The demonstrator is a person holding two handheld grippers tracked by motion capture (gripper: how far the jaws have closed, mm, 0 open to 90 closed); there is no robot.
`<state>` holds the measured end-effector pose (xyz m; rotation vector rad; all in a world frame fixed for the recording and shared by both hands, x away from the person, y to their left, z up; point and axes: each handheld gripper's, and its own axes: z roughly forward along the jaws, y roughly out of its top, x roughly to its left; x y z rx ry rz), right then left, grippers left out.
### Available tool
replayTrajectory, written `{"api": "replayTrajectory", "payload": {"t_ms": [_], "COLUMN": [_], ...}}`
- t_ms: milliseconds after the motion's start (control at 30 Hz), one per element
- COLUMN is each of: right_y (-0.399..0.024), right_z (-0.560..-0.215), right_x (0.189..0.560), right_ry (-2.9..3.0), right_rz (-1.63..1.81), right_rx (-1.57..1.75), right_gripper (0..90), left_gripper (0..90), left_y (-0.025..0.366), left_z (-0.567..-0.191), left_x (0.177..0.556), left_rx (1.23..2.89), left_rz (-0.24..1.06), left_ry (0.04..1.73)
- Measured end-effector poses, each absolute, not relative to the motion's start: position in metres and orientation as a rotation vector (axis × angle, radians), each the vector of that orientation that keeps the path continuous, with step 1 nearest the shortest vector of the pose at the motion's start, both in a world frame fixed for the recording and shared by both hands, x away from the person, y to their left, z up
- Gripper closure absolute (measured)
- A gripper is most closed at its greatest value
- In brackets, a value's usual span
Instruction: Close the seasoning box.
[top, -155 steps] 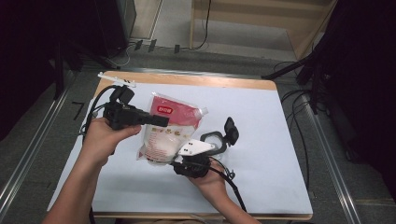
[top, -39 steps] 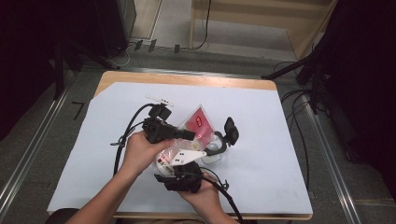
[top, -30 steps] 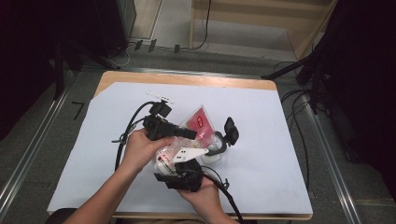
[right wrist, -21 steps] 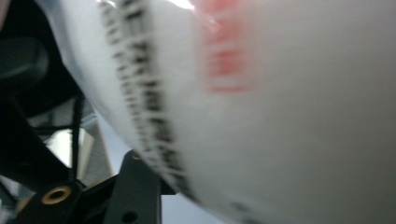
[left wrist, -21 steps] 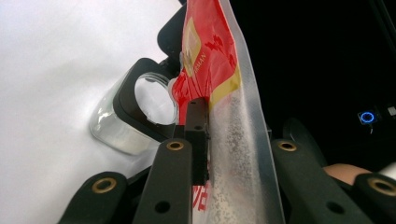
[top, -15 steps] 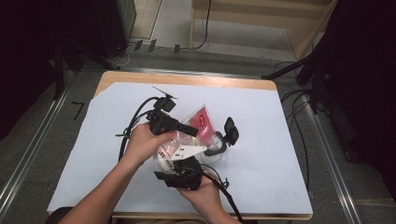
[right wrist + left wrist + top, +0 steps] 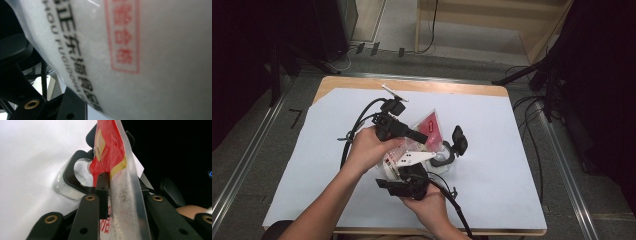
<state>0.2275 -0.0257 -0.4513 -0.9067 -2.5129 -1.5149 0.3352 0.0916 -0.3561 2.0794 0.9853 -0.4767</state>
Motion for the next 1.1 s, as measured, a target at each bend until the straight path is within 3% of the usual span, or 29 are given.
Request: {"api": "replayTrajectory", "payload": {"t_ms": [267, 600, 733, 833, 1100], "right_y": [-0.029, -0.028, -0.023, -0.022, -0.026], "right_z": [-0.455, -0.455, -0.455, -0.454, -0.451], "right_x": [0.227, 0.225, 0.220, 0.220, 0.223], "right_ry": [-2.391, -2.421, -2.513, -2.560, -2.460], "right_rz": [-1.558, -1.565, -1.561, -1.542, -1.558], "right_rx": [-0.919, -0.890, -0.864, -0.859, -0.875], "right_gripper": [61.6, 60.0, 56.7, 61.3, 62.1], "left_gripper": [65.1, 76.1, 76.7, 76.7, 71.7], "left_y": [0.094, 0.095, 0.094, 0.093, 0.092], "left_z": [-0.351, -0.352, -0.351, -0.351, -0.348], "left_x": [0.328, 0.322, 0.321, 0.320, 0.319], "left_rx": [2.083, 2.091, 2.091, 2.088, 2.086], "left_rz": [-0.442, -0.428, -0.413, -0.396, -0.391], "left_ry": [0.986, 1.005, 1.007, 1.000, 0.984]}}
